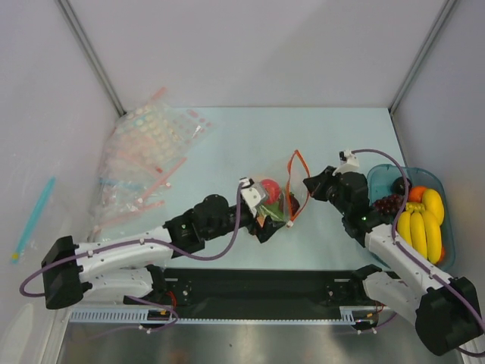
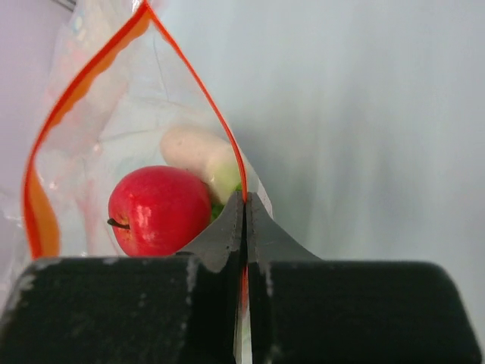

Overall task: Place the food in the zip-top bag and seal the zipper
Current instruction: Zip the zipper food storage bag at the center of the board.

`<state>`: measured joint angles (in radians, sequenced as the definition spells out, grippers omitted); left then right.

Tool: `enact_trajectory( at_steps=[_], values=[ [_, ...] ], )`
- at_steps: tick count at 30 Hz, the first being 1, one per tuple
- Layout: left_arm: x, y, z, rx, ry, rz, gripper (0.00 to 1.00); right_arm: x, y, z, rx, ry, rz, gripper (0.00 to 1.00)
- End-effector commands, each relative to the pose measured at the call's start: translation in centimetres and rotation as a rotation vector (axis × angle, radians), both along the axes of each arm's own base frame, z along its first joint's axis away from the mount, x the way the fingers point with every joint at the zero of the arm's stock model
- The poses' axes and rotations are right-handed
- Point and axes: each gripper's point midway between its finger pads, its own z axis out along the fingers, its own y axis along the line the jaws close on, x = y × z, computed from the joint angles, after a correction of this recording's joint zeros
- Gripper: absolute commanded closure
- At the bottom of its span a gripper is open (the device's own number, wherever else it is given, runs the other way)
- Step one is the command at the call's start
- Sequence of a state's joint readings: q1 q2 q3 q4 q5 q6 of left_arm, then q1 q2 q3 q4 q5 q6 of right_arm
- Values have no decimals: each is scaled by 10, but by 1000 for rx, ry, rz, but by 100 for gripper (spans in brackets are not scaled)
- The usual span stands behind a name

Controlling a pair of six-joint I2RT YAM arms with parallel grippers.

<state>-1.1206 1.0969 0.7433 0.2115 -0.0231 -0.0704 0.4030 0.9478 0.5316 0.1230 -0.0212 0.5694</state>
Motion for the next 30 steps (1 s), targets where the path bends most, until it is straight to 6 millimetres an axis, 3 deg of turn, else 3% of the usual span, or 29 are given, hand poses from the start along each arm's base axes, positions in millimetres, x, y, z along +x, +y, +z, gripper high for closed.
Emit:
enact_trajectory(
  at_steps=[1, 5, 8, 18, 27, 29, 30],
  values=[
    [-13, -11, 7, 35, -258, -132, 0, -2, 8, 2, 104, 35, 60, 100],
    [-8, -12, -4, 69, -344, -108, 0, 1, 3, -5, 138, 68, 66, 100],
    [0, -12, -20, 132, -382, -72, 7, 1, 2, -5, 150, 75, 69, 100],
    [-6, -33, -55, 262, -557, -73, 21, 1, 1, -3, 159, 74, 67, 100],
    [2, -44, -79, 345, -557, -54, 29, 1, 1, -3, 164, 73, 73, 100],
    [8, -45, -94, 404, -550, -38, 36, 0, 0, -4, 162, 77, 68, 100],
    [11, -48, -91, 407, -556, -26, 38, 0, 0, -3, 163, 72, 69, 100]
  ],
)
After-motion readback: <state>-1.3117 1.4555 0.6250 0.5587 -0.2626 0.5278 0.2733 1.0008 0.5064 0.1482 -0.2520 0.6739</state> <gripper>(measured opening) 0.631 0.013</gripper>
